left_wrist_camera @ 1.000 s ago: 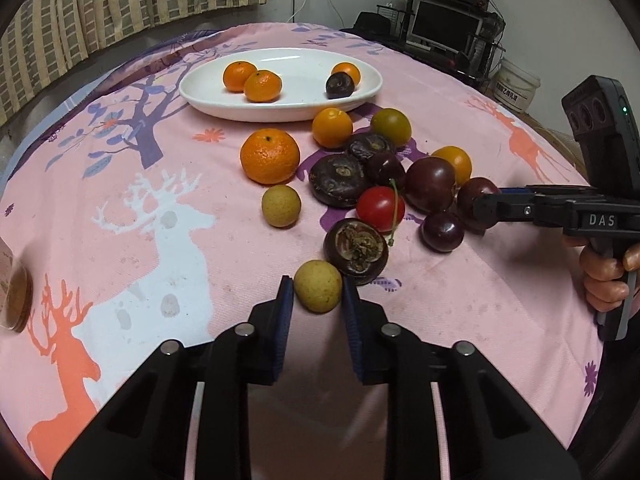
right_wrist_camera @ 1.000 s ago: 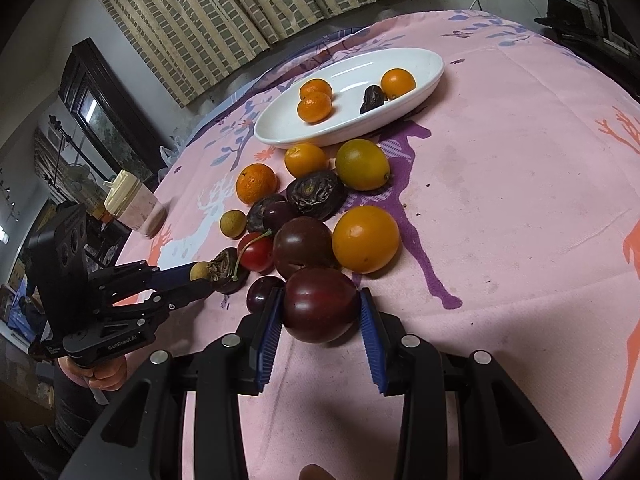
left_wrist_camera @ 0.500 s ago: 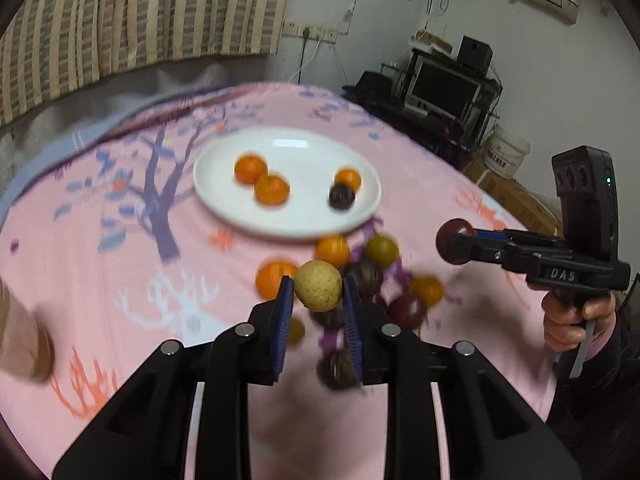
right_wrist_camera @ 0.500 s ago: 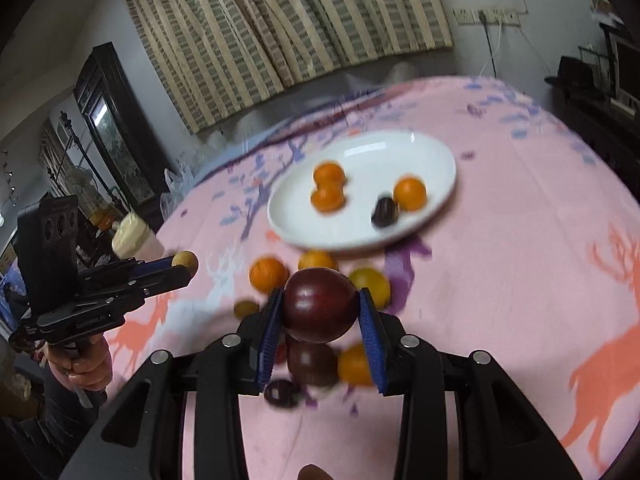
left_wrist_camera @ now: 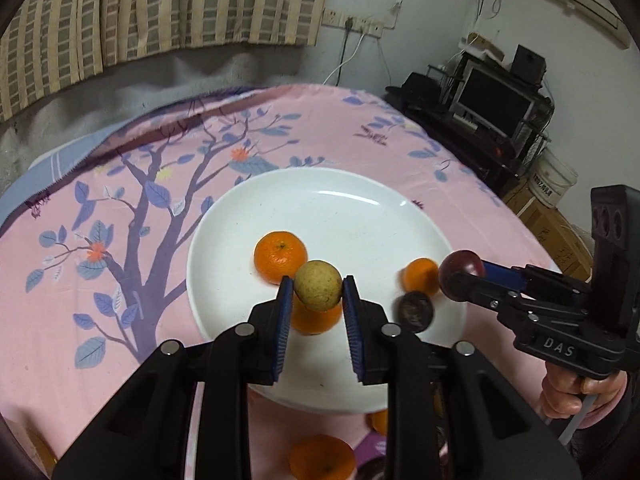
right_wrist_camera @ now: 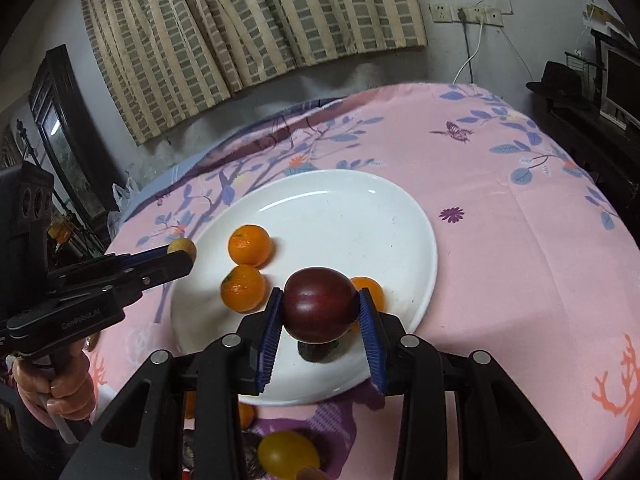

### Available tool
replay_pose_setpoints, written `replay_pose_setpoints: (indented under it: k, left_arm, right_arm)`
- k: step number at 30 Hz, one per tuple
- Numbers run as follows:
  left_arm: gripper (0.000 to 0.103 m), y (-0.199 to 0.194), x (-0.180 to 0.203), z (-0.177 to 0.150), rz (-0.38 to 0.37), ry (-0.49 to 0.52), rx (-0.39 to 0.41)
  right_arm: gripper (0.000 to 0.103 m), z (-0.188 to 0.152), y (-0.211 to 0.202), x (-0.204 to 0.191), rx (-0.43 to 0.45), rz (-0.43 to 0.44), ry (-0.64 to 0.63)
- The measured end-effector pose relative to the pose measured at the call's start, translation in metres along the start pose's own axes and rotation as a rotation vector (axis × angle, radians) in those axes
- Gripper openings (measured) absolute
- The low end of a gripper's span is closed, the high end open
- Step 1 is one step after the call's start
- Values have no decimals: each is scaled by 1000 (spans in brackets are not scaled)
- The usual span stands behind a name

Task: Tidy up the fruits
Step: 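Carry the plum and yellow-green fruit over the plate and open both grippers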

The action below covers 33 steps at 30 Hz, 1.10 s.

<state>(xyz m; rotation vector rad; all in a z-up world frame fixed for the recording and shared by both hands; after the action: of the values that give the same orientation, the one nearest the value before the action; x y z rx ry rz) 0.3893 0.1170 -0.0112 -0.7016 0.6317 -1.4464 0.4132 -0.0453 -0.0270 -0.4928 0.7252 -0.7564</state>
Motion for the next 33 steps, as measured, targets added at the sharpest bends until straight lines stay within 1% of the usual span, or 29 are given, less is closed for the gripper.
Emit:
replay_pose_setpoints:
  k: [3,5,7,8,9,11,13,15,17,19,20,23,25,26,28,30,33]
  left_arm:
    - [24,19,-3,-1,19,-2,-27]
    - [25,26,-3,-2,18,-12,-43]
    - [51,27,-4,-3,25,-24,-58]
    - [79,22,-5,-2,38,-38,-47]
    - [88,14,-7,-1,55,-52,-18]
    - [88,-10,-8,0,67,-57,38]
    - [93,-31,-9,-4,65,-56,53]
    - [95,-55,-11,-13,67,-64,77]
    - [98,-73,-12,-28,77,-68,90]
    - [98,-86,-14,-46,83,-77,97]
    - [98,-92,-16,-57,88,-82,91]
    - [98,-102,-21,-91,86,-102,87]
    - [98,-103,-29,-112,98,-129,87]
    - [98,-101,-33,-121,103,-148,76]
    - [98,-94,-44,-140,112,-194,18]
    - [98,-93,-50,-149,115,-222,-1]
    - [98,-98,-57,-155,138,-249,5]
  right_arm:
    - [38,-4,13,3,-24,-12,-10]
    - [40,-5,14,1,-7,-14,-13]
    - [53,-5,10,1,1,-24,-14]
    - [54,-5,5,-1,7,-17,-14]
    - [54,-3,-1,-3,18,-10,-12]
    - [56,-2,-16,-10,49,-2,-19]
    - [63,-3,-32,-17,80,-4,-36]
    - [65,-10,-48,-24,105,-5,-56]
    - [66,-20,-59,-29,116,-5,-71]
    - [70,-32,-66,-33,121,-4,-79]
    - [70,-41,-68,-35,117,-1,-84]
    - [70,-68,-70,-34,103,-3,-70]
    - [70,-82,-69,-34,68,-8,-57]
    - [70,-89,-70,-36,57,-2,-56]
    - [70,-97,-74,-38,66,-10,-66]
    - [70,-107,-77,-38,63,-29,-67]
    - [70,-117,-81,-34,55,-7,-34]
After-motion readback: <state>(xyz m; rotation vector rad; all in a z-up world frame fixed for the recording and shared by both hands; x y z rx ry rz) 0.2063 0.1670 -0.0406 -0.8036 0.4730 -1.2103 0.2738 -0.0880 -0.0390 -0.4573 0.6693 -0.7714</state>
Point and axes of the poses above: each gripper's, at about its wrist camera, not at the fingertips, and y roughly the way its jaws point, x to its right, z to its top, the point moved 5 cm from there along y, roughly the way its jaws point, and after that the axes turned 10 degrees about z, right-handed, at the moved point
